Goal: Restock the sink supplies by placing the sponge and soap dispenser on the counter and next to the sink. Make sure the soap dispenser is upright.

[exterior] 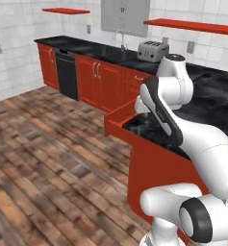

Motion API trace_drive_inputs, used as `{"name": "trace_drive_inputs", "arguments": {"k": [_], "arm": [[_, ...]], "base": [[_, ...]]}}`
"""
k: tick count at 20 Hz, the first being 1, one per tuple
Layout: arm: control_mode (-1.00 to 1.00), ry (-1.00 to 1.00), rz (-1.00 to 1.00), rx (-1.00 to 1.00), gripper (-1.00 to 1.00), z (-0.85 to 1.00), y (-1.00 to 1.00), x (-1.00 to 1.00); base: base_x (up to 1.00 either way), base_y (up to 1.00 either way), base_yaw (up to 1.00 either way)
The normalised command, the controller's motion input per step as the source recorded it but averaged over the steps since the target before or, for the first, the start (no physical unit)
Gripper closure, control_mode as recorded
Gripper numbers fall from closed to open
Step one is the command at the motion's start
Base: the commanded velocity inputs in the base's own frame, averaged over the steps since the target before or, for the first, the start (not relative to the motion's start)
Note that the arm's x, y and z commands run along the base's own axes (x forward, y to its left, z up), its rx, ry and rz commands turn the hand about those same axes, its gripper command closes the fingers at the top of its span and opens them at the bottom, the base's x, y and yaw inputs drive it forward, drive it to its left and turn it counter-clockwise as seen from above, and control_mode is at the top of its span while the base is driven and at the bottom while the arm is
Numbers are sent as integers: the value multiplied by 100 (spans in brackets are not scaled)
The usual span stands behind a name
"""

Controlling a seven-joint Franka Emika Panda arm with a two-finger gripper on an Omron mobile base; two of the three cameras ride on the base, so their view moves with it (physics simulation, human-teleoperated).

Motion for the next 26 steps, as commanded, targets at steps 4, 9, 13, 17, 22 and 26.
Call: {"name": "trace_drive_inputs", "arguments": {"k": [4,9,13,17,22,26], "arm": [[100,0,0,0,-100,0,0,0],[100,0,0,0,-100,0,0,0],[100,0,0,0,-100,0,0,0],[100,0,0,0,-100,0,0,0],[100,0,0,0,-100,0,0,0],[100,0,0,0,-100,0,0,0]], "base": [[58,100,-40],[56,99,-42],[47,87,-49],[39,79,-54],[31,67,-54],[20,41,-52]]}}
